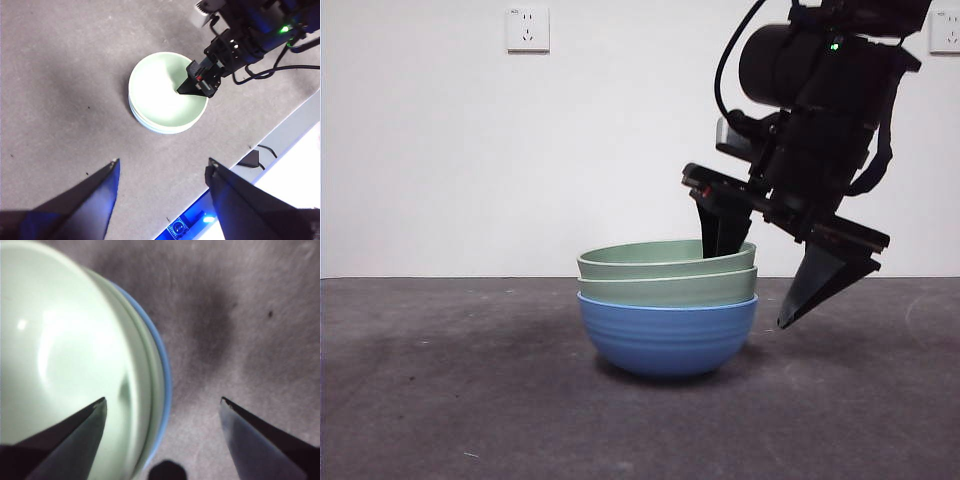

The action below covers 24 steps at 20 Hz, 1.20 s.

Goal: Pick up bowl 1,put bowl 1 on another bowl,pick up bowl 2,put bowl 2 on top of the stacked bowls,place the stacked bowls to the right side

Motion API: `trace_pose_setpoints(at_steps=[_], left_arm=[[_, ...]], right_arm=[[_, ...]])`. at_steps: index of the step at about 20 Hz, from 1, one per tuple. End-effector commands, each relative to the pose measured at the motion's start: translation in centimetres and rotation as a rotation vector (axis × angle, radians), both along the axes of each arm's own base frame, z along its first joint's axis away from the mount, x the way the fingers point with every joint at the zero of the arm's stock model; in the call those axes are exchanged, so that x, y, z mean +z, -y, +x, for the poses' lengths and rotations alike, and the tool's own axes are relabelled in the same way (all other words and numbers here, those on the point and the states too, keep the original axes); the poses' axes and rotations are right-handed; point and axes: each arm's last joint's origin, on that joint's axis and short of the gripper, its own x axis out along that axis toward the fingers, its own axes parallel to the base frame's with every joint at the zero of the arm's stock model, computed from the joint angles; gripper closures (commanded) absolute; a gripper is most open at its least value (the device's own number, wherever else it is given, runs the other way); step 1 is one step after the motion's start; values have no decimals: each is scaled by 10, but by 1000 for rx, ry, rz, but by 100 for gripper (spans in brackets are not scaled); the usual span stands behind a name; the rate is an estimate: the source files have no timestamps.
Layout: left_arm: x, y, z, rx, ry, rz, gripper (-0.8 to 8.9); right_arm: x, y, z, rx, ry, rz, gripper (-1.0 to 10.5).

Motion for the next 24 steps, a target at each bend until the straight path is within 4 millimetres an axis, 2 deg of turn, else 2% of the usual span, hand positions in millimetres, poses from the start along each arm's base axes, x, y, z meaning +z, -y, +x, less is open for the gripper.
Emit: trace_pose_setpoints(at_steps=[1, 3, 7, 13, 17, 20, 24], left_arm=[[0, 0, -1, -10, 3, 9, 521], [0, 0, -1, -10, 4, 9, 521], [0, 0, 0, -10, 4, 9, 521], [1, 1, 0, -10, 14, 2, 521], [1, 1, 0, -12, 15, 3, 521], [1, 1, 0, -12, 15, 4, 521], [1, 1, 0, -12, 15, 3, 521]], right_arm=[[-6, -3, 1, 6, -41, 29, 628], [-7, -3, 1, 10, -44, 32, 832], [-7, -3, 2, 10, -41, 32, 960], [-5, -3, 2, 13, -25, 40, 959], [13, 6, 2, -1, 37, 63, 959], [33, 28, 8, -59, 105, 84, 959], [38, 69, 22, -174, 134, 75, 959]])
